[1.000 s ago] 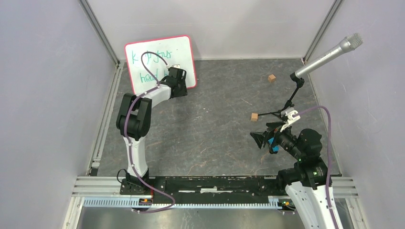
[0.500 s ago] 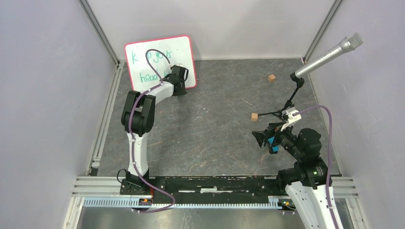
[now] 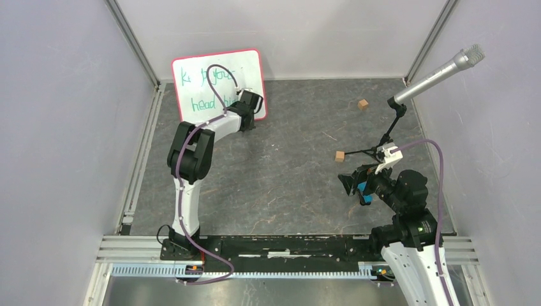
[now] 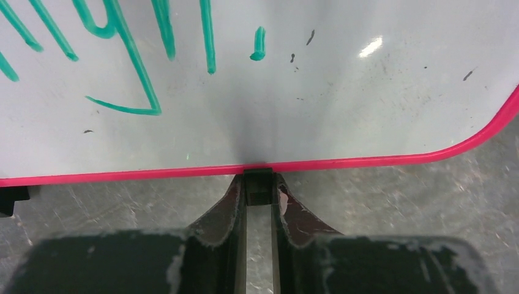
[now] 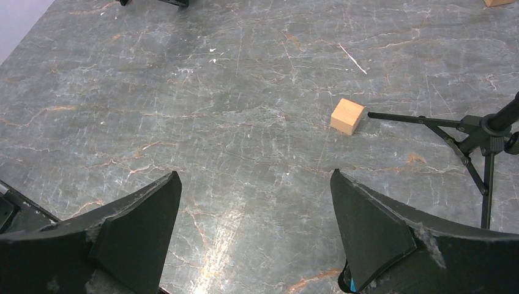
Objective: Erase the whiteboard
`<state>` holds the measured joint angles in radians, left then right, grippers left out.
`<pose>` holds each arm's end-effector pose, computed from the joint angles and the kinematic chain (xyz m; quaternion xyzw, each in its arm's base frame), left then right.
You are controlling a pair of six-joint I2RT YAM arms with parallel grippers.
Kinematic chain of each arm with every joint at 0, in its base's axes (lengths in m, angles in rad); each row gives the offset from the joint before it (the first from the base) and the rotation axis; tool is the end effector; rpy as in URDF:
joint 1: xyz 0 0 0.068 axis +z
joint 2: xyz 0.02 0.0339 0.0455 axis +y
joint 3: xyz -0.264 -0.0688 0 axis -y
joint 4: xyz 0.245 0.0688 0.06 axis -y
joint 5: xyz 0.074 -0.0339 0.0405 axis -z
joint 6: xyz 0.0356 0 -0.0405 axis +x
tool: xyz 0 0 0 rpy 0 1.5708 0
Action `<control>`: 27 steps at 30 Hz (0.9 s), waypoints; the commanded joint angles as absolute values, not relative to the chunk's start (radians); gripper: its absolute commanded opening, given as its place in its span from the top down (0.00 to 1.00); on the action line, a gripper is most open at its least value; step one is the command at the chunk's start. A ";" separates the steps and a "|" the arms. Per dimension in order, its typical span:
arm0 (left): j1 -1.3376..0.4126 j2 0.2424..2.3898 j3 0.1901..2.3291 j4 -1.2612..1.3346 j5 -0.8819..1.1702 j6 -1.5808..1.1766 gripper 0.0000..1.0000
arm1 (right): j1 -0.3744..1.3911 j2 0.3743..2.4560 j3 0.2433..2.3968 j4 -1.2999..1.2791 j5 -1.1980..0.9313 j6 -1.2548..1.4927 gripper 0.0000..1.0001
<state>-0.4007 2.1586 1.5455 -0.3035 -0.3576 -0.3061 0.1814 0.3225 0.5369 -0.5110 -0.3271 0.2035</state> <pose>0.4345 -0.1705 0.1561 -0.0130 0.9335 0.0486 0.3549 0.0956 0.0292 0.2764 -0.0881 0.7941 0.2407 0.5511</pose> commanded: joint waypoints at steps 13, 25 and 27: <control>-0.665 2.045 1.478 -0.374 -0.447 -0.478 0.98 | 0.185 0.320 0.578 -0.539 -0.288 0.188 0.02; -0.809 2.053 1.511 -0.408 -0.443 -0.690 0.94 | 0.185 0.322 0.569 -0.543 -0.280 0.183 0.02; -0.816 2.057 1.527 -0.407 -0.430 -0.696 0.86 | 0.185 0.320 0.563 -0.542 -0.277 0.185 0.02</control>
<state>-0.7841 2.1063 1.4837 -0.4042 -0.4717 -0.5888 0.1814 0.3153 0.5369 -0.5488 -0.2867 0.1940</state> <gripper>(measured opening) 0.199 0.979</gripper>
